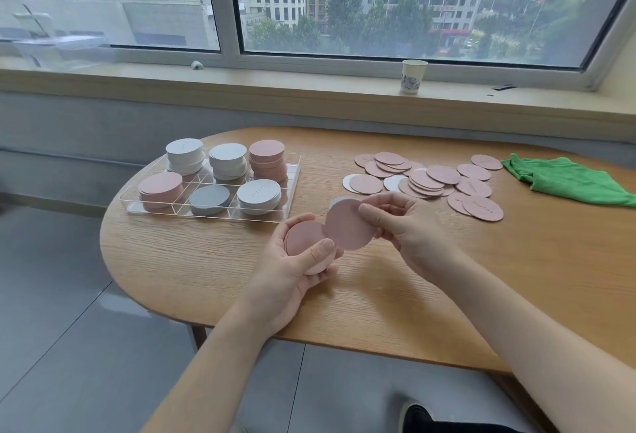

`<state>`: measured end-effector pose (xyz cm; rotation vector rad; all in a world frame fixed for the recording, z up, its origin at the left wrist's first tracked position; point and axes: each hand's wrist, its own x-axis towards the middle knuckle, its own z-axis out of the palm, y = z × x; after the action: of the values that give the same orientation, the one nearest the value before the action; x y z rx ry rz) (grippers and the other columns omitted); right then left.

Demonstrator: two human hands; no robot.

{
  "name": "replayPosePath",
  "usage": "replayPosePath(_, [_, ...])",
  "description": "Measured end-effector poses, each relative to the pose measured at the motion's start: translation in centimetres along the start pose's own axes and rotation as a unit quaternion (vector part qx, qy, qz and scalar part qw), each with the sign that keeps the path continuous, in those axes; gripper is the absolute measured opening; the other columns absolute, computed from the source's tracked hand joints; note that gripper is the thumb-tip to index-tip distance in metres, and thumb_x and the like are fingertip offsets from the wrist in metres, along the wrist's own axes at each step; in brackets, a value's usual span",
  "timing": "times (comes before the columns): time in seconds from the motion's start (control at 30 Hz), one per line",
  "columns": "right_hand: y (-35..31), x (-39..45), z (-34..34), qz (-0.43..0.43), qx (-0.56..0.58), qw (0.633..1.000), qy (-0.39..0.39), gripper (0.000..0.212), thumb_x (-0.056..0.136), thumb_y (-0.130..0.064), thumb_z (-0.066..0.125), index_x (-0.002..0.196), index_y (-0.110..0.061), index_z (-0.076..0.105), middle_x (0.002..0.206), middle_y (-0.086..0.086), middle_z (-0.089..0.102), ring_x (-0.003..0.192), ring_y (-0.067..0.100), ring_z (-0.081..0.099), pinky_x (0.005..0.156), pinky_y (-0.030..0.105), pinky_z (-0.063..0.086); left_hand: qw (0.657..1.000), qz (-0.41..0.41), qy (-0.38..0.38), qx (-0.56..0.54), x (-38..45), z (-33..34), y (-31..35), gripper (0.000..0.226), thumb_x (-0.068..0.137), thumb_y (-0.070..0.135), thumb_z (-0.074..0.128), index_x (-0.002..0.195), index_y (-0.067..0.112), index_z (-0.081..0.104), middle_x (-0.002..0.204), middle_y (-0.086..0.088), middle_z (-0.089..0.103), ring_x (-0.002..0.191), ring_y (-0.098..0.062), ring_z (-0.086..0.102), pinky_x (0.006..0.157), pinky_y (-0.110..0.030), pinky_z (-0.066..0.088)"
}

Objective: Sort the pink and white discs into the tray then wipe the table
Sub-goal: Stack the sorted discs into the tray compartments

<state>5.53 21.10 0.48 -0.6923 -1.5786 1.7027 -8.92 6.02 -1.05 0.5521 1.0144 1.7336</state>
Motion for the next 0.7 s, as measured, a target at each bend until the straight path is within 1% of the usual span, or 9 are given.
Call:
replayPosePath(0.1, [1.0,-0.9,1.2,0.003,-0.013,1.0,-0.014,0.031,0.071,-0.022,0.084,0.092,-0.003,0.072,0.081,0.016,0.066,0.069,0.024,0.054,0.063,0.026,0.048,1.0,0.006,-0.002,0.014,0.0,0.1,-0.1,0.068,0.074,0.003,0.081,0.135,0.014,0.054,0.105,-0.006,0.077,0.094,-0.028,0.073,0.081,-0.042,0.058])
replayPosePath(0.17, [1.3,-1.4,1.9,-0.006,-0.035,0.999,-0.029,0.02,0.078,-0.013,0.083,0.091,-0.002,0.072,0.076,0.015,0.067,0.065,0.02,0.058,0.064,0.027,0.051,1.0,0.011,-0.009,0.026,0.0,0.1,-0.2,0.07,0.073,0.003,0.083,0.136,0.013,0.053,0.109,-0.006,0.075,0.096,-0.027,0.072,0.079,-0.041,0.058])
replayPosePath(0.27, [1.2,-1.7,2.8,-0.027,-0.096,0.994,-0.045,0.011,0.082,-0.008,0.081,0.09,-0.004,0.075,0.08,0.021,0.071,0.063,0.01,0.061,0.061,0.019,0.048,0.999,0.013,-0.017,0.039,0.0,0.0,-0.3,0.063,0.077,0.002,0.076,0.134,0.014,0.053,0.104,-0.006,0.076,0.094,-0.03,0.073,0.075,-0.039,0.06])
replayPosePath(0.33, [0.9,-1.6,2.8,-0.042,-0.13,0.99,-0.042,0.011,0.081,-0.009,0.082,0.091,-0.005,0.078,0.078,0.012,0.073,0.061,0.002,0.06,0.058,0.013,0.044,0.999,0.009,-0.026,0.037,0.0,-0.1,-0.4,0.057,0.081,0.0,0.072,0.134,0.014,0.053,0.105,-0.011,0.075,0.095,-0.034,0.072,0.074,-0.038,0.06])
replayPosePath(0.4, [0.7,-1.2,2.1,-0.049,-0.167,0.984,-0.026,0.01,0.082,-0.014,0.082,0.09,-0.009,0.079,0.074,-0.001,0.073,0.062,0.001,0.059,0.059,0.015,0.044,0.999,0.002,-0.025,0.034,0.1,-0.2,-0.4,0.055,0.084,-0.001,0.07,0.134,0.013,0.053,0.111,-0.017,0.072,0.096,-0.036,0.073,0.073,-0.037,0.06])
replayPosePath(0.5, [0.5,-0.2,-0.3,-0.059,-0.26,0.963,0.044,0.011,0.083,-0.025,0.082,0.092,-0.019,0.079,0.08,-0.007,0.076,0.071,-0.001,0.065,0.068,0.014,0.046,0.999,-0.008,-0.026,0.041,0.2,-0.4,-0.3,0.049,0.09,-0.005,0.066,0.134,0.014,0.054,0.114,-0.021,0.07,0.096,-0.035,0.074,0.072,-0.037,0.06])
replayPosePath(0.57, [0.4,0.8,-2.5,-0.082,-0.365,0.922,0.101,0.017,0.085,-0.032,0.08,0.097,-0.021,0.077,0.086,-0.01,0.075,0.08,-0.001,0.066,0.071,0.01,0.043,0.998,-0.012,-0.029,0.046,0.3,-0.4,-0.3,0.047,0.093,-0.008,0.063,0.133,0.014,0.054,0.113,-0.021,0.07,0.095,-0.034,0.074,0.071,-0.037,0.061])
replayPosePath(0.6, [0.3,1.4,-3.4,-0.079,-0.407,0.902,0.118,0.023,0.085,-0.036,0.079,0.102,-0.02,0.076,0.091,-0.008,0.074,0.084,0.003,0.065,0.073,0.014,0.043,0.998,-0.013,-0.029,0.048,0.3,-0.4,-0.3,0.047,0.093,-0.008,0.063,0.133,0.014,0.054,0.112,-0.02,0.07,0.094,-0.034,0.074,0.071,-0.037,0.061])
replayPosePath(0.7, [0.6,2.7,-5.6,-0.007,-0.48,0.871,0.109,0.054,0.081,-0.046,0.08,0.124,-0.016,0.068,0.113,0.0,0.068,0.095,0.012,0.058,0.082,0.024,0.039,0.998,-0.014,-0.028,0.051,0.4,-0.3,-0.3,0.047,0.092,-0.007,0.064,0.133,0.014,0.054,0.112,-0.02,0.07,0.095,-0.034,0.074,0.071,-0.037,0.06])
